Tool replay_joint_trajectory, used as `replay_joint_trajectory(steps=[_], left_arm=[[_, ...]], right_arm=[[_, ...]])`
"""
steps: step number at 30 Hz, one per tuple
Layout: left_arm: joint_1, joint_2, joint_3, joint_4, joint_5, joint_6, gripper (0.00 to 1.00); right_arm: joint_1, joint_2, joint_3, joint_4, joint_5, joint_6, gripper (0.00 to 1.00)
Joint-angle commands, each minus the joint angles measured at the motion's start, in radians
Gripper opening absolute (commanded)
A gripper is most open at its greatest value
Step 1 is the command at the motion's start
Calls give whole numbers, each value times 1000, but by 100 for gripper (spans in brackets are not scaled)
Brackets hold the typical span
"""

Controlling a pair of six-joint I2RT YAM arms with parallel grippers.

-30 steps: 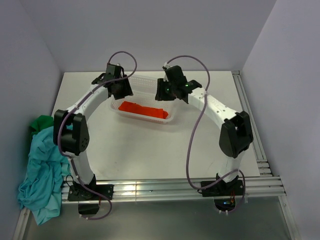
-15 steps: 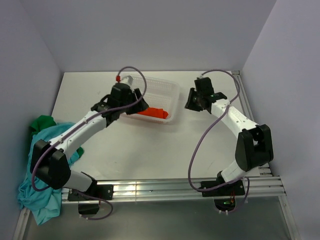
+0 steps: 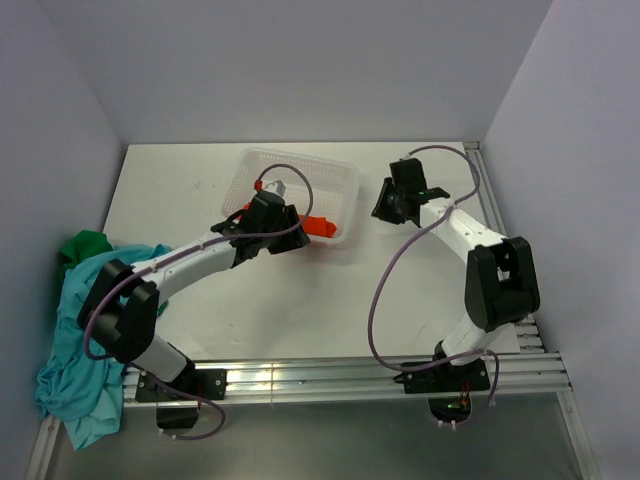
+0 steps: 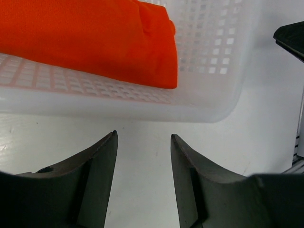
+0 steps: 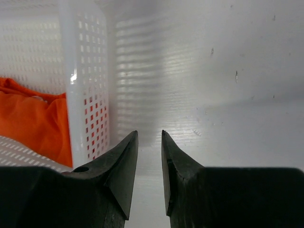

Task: Roll the t-shirts
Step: Place the rolled tshirt into the container

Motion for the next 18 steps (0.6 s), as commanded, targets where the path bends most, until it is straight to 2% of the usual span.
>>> replay_joint_trajectory(steps=[1, 7, 10, 14, 18], left_arm=[[12, 67, 54, 44, -11, -3, 53], [75, 137, 83, 70, 21, 18, 52], [155, 170, 124, 70, 41, 49, 52], [280, 283, 254, 54, 61, 99, 52], [356, 392, 402, 22, 96, 118, 50]], right_arm=[[23, 94, 43, 44, -6, 14, 34], [61, 230, 177, 46, -31, 35, 33], [80, 312, 294, 34, -48, 41, 33], [101, 463, 548, 1, -103, 60, 33], [104, 611, 772, -41, -161, 84, 34]])
